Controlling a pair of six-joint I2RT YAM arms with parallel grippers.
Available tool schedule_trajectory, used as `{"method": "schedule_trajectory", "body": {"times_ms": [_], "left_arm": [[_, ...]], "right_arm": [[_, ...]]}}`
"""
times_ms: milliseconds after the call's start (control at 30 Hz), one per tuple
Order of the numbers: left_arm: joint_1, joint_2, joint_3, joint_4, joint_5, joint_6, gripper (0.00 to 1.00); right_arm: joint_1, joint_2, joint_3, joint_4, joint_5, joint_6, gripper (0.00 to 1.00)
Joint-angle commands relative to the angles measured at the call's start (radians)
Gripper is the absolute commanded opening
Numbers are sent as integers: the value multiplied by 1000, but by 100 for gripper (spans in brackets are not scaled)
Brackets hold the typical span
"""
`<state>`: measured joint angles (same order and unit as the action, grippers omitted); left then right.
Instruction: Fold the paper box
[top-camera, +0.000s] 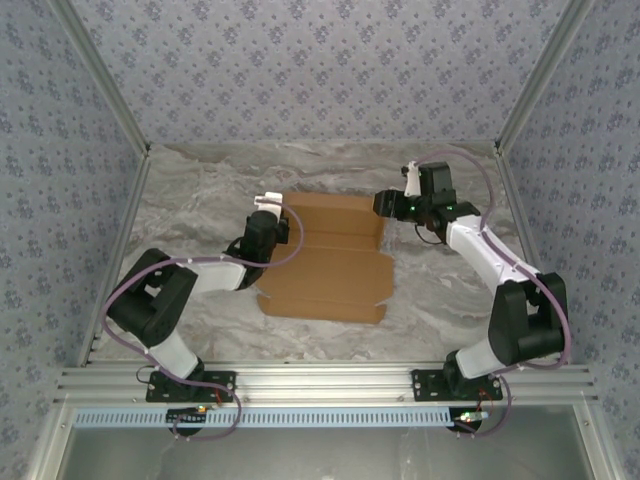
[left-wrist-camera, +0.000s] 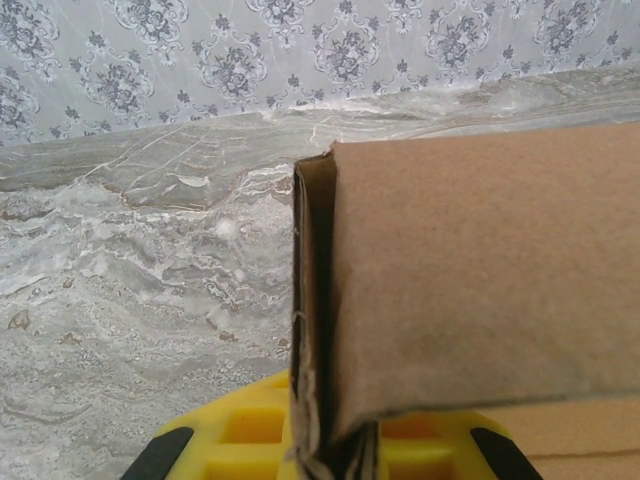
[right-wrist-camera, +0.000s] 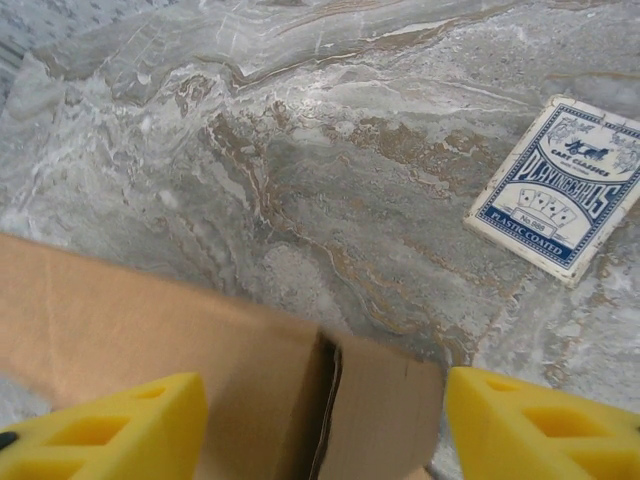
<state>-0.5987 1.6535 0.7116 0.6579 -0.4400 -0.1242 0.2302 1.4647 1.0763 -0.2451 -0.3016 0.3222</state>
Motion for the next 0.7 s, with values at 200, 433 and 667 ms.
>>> {"method": "schedule_trajectory", "body": {"times_ms": [200, 433, 667], "left_arm": [[5, -20, 42, -138, -30, -65, 0], [63, -87, 153, -444, 102, -117, 0], [174, -70, 368, -831, 373, -82, 0]], "right_arm": [[36, -242, -82, -10, 126, -139, 75], [86, -273, -116, -35, 163, -226, 76], [154, -254, -34, -59, 230, -334, 79]]}}
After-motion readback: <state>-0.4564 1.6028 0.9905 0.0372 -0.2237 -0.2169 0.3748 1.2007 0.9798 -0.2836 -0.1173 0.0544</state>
